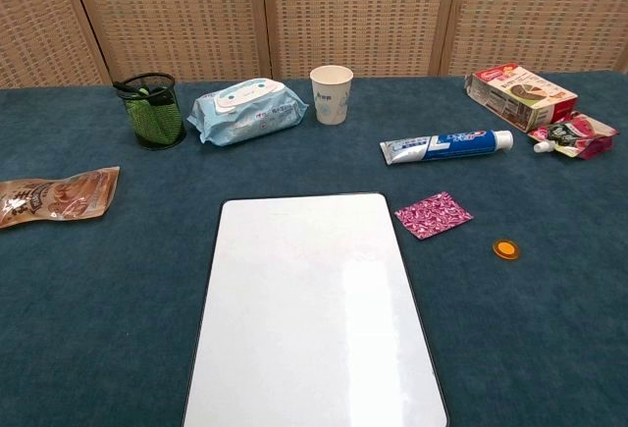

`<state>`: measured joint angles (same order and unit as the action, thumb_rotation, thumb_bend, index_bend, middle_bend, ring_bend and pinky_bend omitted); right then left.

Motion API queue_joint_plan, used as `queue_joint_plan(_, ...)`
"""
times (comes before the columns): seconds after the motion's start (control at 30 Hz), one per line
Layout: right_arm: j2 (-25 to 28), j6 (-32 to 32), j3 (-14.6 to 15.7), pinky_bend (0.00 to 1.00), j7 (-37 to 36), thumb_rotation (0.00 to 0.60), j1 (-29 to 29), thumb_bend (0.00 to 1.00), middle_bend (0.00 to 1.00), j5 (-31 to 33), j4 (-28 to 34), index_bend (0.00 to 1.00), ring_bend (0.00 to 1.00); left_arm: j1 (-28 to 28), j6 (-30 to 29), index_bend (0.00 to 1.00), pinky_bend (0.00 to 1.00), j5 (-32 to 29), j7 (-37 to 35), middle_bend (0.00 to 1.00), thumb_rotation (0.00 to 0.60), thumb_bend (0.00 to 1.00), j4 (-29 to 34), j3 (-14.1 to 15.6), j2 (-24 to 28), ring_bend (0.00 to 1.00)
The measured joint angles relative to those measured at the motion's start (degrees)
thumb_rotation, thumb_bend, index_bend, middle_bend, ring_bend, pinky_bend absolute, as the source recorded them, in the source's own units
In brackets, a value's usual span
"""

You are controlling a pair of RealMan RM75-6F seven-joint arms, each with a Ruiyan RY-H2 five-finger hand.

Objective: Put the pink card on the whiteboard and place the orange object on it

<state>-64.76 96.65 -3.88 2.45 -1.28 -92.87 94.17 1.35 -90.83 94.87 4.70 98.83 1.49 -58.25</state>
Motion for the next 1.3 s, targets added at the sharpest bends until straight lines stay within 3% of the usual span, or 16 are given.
queue_joint_plan(0.3,-1.0,0.1,-0.4,0.00,3.4,0.600,-0.2,0.00,0.00,0.6,-0.5,0.02,0.00,0.3,1.0,0.00,0.00,-0.3,-0.8,0.00,0.600,0.00,0.4,0.2,0.6,0.00)
queue_joint_plan(0.5,-0.5,-3.2,-0.3,0.00,3.7,0.600,2.1,0.00,0.00,-0.8,0.2,0.03,0.00,0.8,1.7,0.00,0.00,-0.8,-0.9,0.00,0.600,0.00,0.3,-0.2,0.6,0.00)
queue_joint_plan(0.7,-0.2,-13.3,-2.2,0.00,5.0,0.600,10.6,0.06,0.00,-3.1,0.5,0.13,0.00,1.8,3.5,0.00,0.00,-3.1,-0.7,0.00,0.600,0.00,0.2,-1.3,0.2,0.00)
queue_joint_plan(0.97,-2.2,-33.5,-5.9,0.00,4.3,0.600,25.5,0.19,0.00,-1.8,-0.2,0.22,0.00,2.9,5.6,0.00,0.00,-6.9,-0.1,0.00,0.600,0.00,0.2,-2.8,-0.2,0.00)
queue_joint_plan(1.13,-7.2,-44.3,-8.3,0.00,4.7,0.600,34.2,0.23,0.00,2.6,-4.2,0.22,0.00,3.9,7.7,0.00,0.00,-9.1,0.1,0.00,0.600,0.00,-0.2,-3.6,-0.5,0.00)
queue_joint_plan(1.3,-12.8,-50.8,-9.9,0.00,7.8,0.600,39.7,0.23,0.00,8.0,-10.1,0.22,0.00,5.1,10.0,0.00,0.00,-11.4,0.0,0.00,0.600,0.00,-0.4,-4.5,-0.6,0.00)
